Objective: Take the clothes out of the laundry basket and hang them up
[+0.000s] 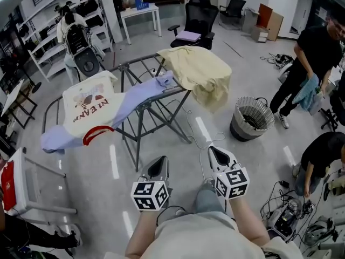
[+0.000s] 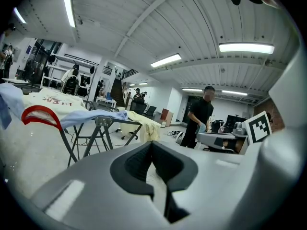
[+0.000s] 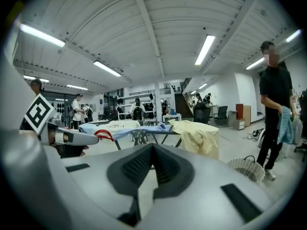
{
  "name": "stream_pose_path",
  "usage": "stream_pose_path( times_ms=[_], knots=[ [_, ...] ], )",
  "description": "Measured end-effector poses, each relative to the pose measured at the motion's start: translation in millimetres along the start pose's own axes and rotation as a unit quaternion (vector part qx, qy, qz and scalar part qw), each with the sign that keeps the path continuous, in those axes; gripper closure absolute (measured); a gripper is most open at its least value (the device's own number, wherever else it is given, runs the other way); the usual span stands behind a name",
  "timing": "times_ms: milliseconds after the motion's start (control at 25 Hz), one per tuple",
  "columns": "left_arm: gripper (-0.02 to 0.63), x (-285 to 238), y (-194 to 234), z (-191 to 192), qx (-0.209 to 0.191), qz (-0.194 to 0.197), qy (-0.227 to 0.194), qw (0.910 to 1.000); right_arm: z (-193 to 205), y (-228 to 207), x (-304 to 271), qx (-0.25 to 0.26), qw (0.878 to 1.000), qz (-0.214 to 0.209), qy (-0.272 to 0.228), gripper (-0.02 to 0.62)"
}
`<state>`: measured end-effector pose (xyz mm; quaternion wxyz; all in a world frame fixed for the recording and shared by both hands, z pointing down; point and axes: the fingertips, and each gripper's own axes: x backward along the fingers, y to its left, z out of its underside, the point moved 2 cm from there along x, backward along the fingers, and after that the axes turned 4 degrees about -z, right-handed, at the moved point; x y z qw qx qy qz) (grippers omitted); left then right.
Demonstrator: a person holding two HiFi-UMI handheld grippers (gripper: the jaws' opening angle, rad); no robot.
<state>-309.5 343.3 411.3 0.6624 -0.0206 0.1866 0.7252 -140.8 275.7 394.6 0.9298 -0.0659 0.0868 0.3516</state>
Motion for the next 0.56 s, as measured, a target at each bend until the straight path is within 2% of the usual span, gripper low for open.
stream_pose_path(
  times_ms=[560],
  knots=[
    [0.594, 6, -10, 4, -0.002, 0.012, 0.006, 0.9999, -1, 1, 15, -0.002, 1.000, 0.010, -0.010, 0.594]
  ],
)
